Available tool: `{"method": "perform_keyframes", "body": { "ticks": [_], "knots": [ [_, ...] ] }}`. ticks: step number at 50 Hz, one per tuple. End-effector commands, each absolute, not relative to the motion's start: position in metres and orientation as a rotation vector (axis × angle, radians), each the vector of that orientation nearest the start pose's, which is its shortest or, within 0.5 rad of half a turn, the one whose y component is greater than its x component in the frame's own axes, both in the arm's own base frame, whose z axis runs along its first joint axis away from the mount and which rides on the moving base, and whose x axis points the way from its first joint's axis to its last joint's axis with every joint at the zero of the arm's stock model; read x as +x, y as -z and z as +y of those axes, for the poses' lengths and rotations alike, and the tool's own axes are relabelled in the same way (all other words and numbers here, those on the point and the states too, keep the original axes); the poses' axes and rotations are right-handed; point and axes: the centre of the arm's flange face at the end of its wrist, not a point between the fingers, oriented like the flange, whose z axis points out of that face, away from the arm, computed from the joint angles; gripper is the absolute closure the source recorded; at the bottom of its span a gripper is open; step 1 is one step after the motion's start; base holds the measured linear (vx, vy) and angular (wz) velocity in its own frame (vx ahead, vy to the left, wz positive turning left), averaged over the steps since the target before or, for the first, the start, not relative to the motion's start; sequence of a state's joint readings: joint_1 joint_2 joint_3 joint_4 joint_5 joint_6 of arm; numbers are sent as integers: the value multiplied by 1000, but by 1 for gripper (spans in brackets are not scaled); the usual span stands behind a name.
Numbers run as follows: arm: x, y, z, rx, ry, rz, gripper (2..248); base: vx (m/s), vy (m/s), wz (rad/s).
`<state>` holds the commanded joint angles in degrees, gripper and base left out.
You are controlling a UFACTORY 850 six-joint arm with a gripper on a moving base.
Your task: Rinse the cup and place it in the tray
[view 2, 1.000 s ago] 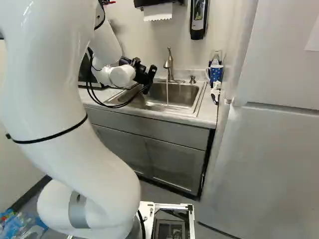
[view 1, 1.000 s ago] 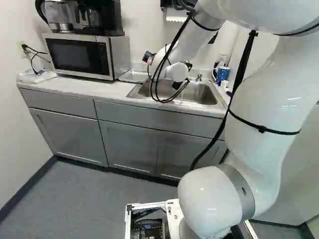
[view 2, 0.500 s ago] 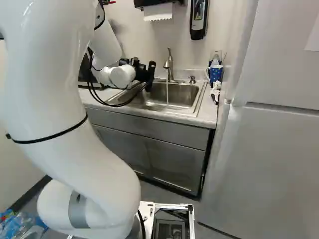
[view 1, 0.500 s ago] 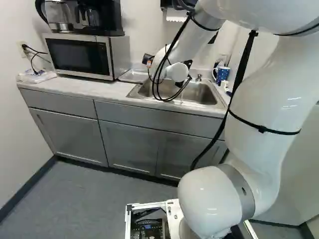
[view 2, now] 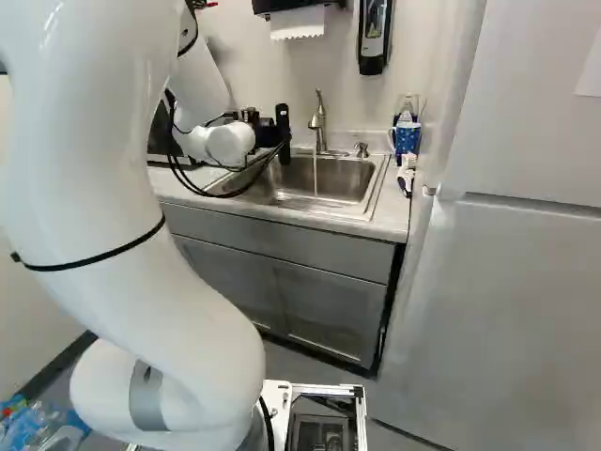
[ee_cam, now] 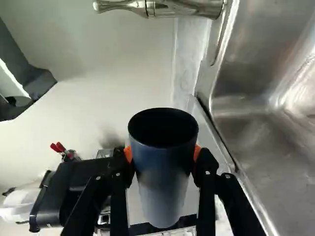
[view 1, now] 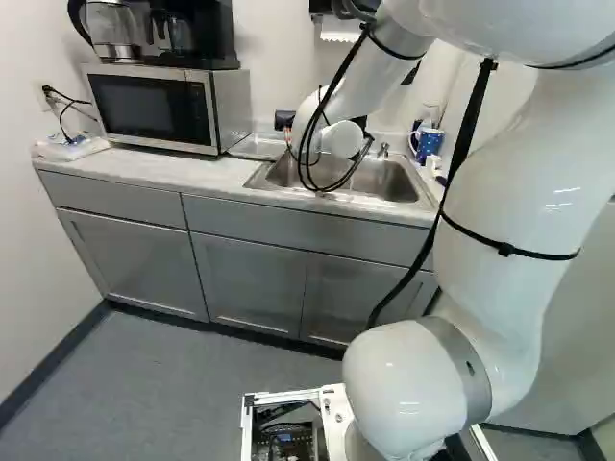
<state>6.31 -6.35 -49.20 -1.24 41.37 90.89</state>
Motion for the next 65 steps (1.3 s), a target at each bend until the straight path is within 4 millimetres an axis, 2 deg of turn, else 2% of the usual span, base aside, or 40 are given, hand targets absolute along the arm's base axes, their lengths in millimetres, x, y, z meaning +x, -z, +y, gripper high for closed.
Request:
{"method": "perform_keyframes", "body": {
  "ticks": [65],
  "knots": [
    [529, -532, 60, -1805, 1537, 725, 124, 0, 0, 0]
  ]
}}
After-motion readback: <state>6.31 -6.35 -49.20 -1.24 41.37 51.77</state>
